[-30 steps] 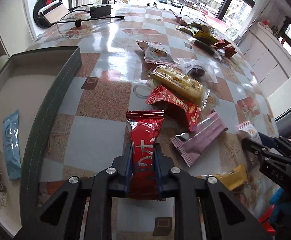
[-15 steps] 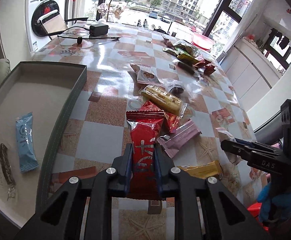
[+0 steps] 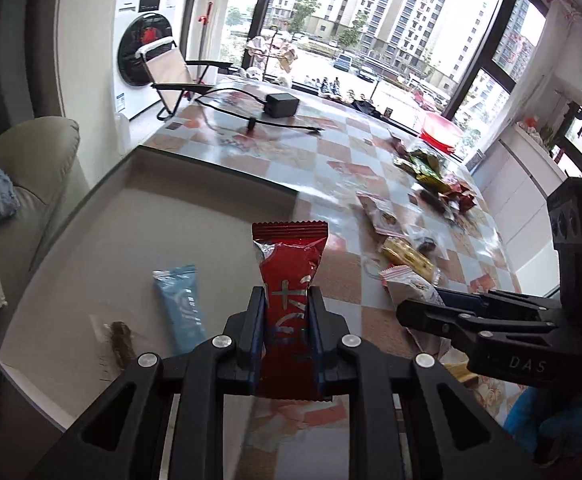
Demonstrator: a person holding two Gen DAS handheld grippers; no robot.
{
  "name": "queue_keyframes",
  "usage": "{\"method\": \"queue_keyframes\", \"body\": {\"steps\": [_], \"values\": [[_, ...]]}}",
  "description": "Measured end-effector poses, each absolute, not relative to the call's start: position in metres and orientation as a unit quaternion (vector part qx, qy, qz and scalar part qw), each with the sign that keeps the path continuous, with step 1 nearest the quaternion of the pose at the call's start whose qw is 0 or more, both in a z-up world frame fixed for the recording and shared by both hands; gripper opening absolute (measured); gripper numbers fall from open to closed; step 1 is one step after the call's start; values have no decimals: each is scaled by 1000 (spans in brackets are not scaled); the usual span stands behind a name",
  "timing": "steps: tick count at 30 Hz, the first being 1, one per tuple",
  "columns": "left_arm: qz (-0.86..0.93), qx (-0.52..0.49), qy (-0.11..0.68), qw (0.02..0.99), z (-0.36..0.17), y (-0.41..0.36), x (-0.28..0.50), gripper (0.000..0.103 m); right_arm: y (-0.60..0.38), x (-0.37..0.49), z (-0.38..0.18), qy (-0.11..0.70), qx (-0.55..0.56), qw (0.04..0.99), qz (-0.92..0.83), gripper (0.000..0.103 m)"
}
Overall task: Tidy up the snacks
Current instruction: 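Carry the red wrapper and pink packet into the grey tray and release both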
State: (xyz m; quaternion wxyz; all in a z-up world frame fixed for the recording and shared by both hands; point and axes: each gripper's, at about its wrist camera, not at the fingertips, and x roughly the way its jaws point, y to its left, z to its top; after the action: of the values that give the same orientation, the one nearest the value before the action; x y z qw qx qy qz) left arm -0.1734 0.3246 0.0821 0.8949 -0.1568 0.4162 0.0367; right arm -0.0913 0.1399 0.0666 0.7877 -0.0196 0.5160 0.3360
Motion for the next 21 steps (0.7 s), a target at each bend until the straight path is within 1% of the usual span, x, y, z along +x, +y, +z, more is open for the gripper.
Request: {"method": "queue_keyframes", "body": {"steps": [7, 13, 14, 15, 16, 17, 19, 20, 21], "values": [[87, -190, 428, 879, 59, 384, -183, 22, 235, -91, 66, 517, -41, 760, 391, 43], [106, -197, 447, 866, 35, 404, -187, 22, 282, -87, 52, 529, -58, 748, 397, 43], [109, -198, 449, 864, 32, 405, -188, 23, 286, -87, 50, 531, -61, 747, 396, 43], [111, -199, 452, 863, 30, 406, -188, 26, 290, -86, 47, 533, -65, 745, 395, 44], [112, -199, 454, 861, 28, 407, -188, 38, 294, -86, 45, 537, -69, 743, 392, 44], [114, -199, 453, 862, 27, 407, -189, 56, 296, -85, 42, 543, -73, 740, 391, 46], [116, -200, 443, 866, 29, 405, -191, 72, 296, -85, 41, 549, -79, 736, 388, 73], [113, -198, 438, 870, 31, 403, -192, 74, 293, -86, 43, 542, -74, 739, 394, 90], [111, -194, 436, 872, 34, 402, -193, 75, 289, -87, 46, 537, -75, 744, 391, 97]]}}
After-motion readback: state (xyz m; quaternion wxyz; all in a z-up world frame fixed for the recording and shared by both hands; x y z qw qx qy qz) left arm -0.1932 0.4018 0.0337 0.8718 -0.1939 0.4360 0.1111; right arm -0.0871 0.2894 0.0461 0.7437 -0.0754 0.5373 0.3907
